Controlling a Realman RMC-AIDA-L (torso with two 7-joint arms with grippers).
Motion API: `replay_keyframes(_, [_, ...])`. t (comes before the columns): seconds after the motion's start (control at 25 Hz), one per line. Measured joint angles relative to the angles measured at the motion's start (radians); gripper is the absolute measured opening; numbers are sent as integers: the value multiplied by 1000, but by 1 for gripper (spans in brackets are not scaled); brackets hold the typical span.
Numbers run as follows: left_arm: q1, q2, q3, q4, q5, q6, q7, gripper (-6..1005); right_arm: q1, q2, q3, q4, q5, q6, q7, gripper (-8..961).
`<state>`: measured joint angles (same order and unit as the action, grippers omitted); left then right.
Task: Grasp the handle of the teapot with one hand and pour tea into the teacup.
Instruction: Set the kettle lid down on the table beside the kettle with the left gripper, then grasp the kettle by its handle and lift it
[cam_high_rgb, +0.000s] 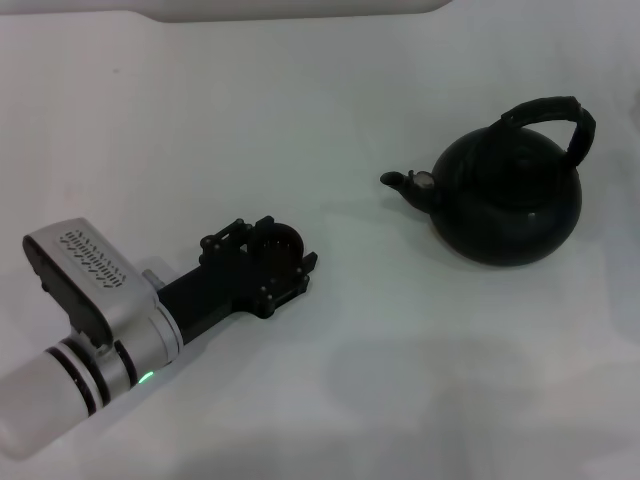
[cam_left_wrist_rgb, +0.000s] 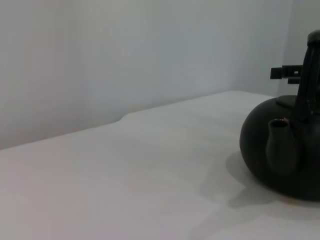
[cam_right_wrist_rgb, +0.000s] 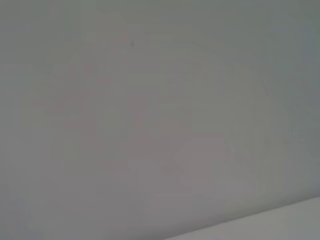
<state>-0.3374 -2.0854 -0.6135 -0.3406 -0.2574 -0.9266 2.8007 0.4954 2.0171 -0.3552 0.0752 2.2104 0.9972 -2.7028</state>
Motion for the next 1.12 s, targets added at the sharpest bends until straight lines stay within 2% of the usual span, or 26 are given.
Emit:
replay_keyframes(0.4, [-2, 1, 10, -2, 0, -10, 0, 775, 0, 0, 1, 0, 0, 0, 0, 879])
replay_keyframes(0.6, [-1, 2, 11, -2, 0, -24, 0, 856, -1, 0, 1, 0, 0, 0, 0, 878])
replay_keyframes(0.68, [2, 3, 8, -2, -1, -61, 0, 888, -2, 0, 1, 0, 0, 0, 0, 878])
replay_keyframes(0.84, [11, 5, 1, 6, -20, -154, -1, 888, -5, 0, 2, 0, 0, 0, 0, 878])
replay_keyframes(1.12, [78, 6, -56, 18, -196, -350, -15, 887, -6, 0, 3, 0, 0, 0, 1, 878])
